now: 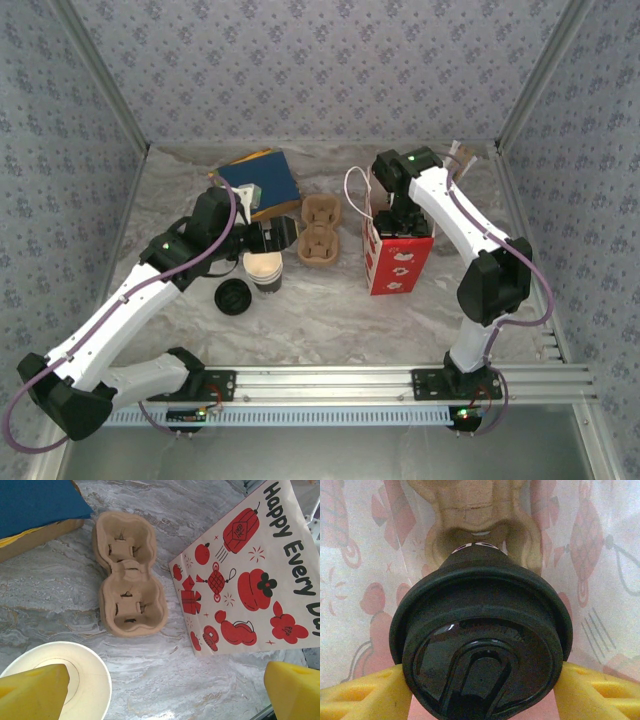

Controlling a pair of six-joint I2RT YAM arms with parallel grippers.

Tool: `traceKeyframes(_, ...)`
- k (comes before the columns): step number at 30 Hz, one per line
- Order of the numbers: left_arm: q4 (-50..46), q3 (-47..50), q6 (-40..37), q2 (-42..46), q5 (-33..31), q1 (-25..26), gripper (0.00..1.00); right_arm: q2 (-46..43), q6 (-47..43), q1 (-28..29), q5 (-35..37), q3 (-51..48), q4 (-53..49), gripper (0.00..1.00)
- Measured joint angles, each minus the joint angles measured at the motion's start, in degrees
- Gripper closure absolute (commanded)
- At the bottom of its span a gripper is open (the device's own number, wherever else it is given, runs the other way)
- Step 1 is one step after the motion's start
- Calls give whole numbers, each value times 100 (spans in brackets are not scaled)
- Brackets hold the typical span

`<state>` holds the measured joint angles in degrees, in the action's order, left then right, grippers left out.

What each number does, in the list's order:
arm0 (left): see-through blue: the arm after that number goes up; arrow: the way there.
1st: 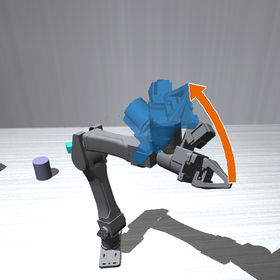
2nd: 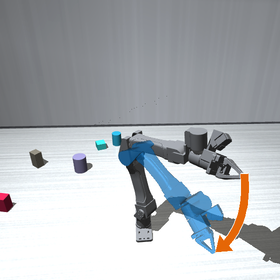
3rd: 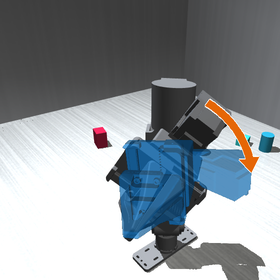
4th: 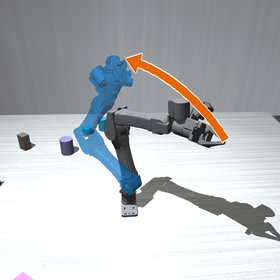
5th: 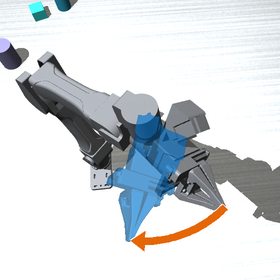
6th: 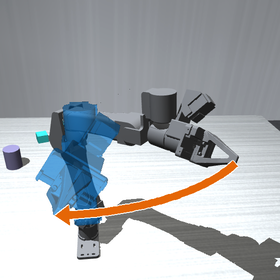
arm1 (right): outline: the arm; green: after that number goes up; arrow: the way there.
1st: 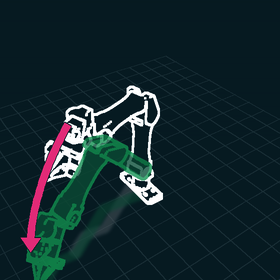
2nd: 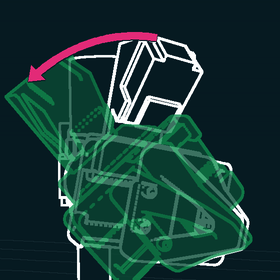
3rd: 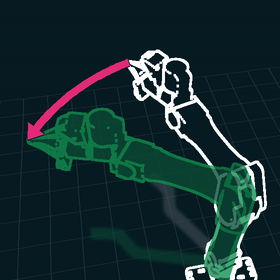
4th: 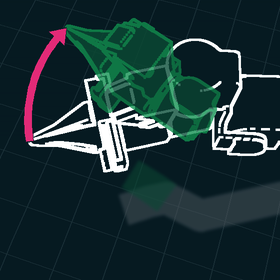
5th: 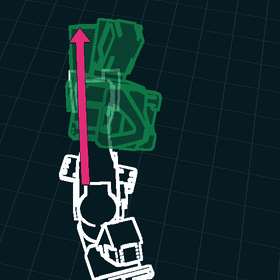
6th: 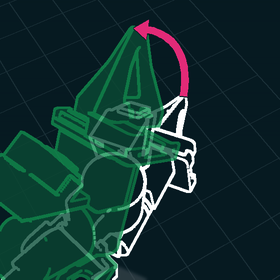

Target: Pack the takeout coffee

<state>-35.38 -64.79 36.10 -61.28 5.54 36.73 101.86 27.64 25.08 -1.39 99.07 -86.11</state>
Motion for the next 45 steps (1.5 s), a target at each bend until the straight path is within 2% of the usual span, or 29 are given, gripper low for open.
traceKeyframes(45,-4,-96,0,-70,-44,2,0,0,-26,-160,2,-4,0,28)
